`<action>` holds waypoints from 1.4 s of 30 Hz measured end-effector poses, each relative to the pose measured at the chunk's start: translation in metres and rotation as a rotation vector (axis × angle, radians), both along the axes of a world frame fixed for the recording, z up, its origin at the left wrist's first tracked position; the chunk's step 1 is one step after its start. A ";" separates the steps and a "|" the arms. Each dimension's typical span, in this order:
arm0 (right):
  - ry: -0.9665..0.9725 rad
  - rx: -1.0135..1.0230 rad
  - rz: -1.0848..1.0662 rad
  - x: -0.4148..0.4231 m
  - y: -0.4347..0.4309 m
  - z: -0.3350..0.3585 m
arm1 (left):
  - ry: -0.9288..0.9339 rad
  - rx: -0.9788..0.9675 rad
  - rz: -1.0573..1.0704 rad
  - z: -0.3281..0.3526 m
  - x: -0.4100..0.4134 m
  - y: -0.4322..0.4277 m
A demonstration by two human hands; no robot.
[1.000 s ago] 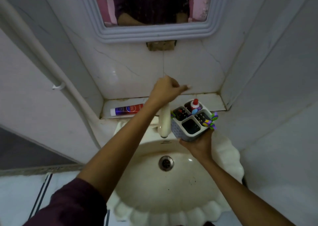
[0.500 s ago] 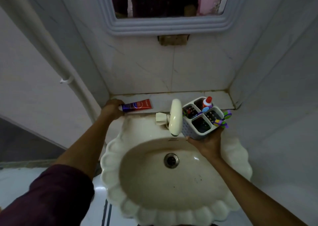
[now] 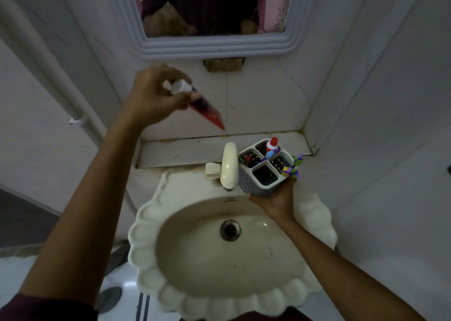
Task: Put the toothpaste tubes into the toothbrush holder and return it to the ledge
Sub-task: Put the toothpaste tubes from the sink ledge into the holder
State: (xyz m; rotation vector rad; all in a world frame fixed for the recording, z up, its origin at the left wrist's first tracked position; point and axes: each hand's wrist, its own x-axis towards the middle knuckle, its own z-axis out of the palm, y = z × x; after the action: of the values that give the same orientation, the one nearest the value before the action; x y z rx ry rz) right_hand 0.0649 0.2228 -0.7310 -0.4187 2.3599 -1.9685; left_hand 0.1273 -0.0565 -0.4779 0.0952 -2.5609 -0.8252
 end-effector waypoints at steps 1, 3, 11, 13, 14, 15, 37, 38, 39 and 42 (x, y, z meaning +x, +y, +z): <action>0.014 0.021 -0.022 0.001 0.001 0.003 | 0.022 -0.026 -0.046 0.011 -0.001 0.018; 0.030 0.012 -0.027 0.002 0.001 0.005 | 0.003 -0.039 -0.146 0.025 -0.003 0.051; 0.029 -0.008 -0.003 0.005 0.001 0.011 | -0.240 -0.300 -0.286 -0.024 -0.032 0.113; 0.004 0.002 -0.013 0.005 0.002 0.008 | -0.252 -0.284 -0.295 -0.031 -0.036 0.116; 0.004 0.003 -0.022 0.005 0.002 0.007 | -0.258 -0.299 -0.301 -0.034 -0.037 0.118; 0.004 -0.002 -0.028 0.004 0.002 0.006 | -0.270 -0.323 -0.303 -0.036 -0.038 0.122; -0.047 0.022 -0.185 -0.001 0.001 0.028 | -0.255 -0.046 0.368 -0.138 0.036 0.033; -0.033 0.013 -0.195 -0.002 0.001 0.035 | -0.253 -0.048 0.372 -0.137 0.037 0.035; -0.014 0.005 -0.203 -0.003 0.001 0.043 | -0.248 -0.050 0.375 -0.135 0.038 0.037; 0.051 -0.023 -0.226 -0.005 0.002 0.070 | -0.223 -0.033 0.359 -0.123 0.038 0.044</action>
State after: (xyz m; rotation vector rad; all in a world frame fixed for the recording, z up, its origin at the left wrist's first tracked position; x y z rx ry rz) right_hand 0.0595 0.2248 -0.6612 -0.2130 2.5176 -2.1023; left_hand 0.1652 -0.0123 -0.6013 0.6493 -2.6438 -0.6637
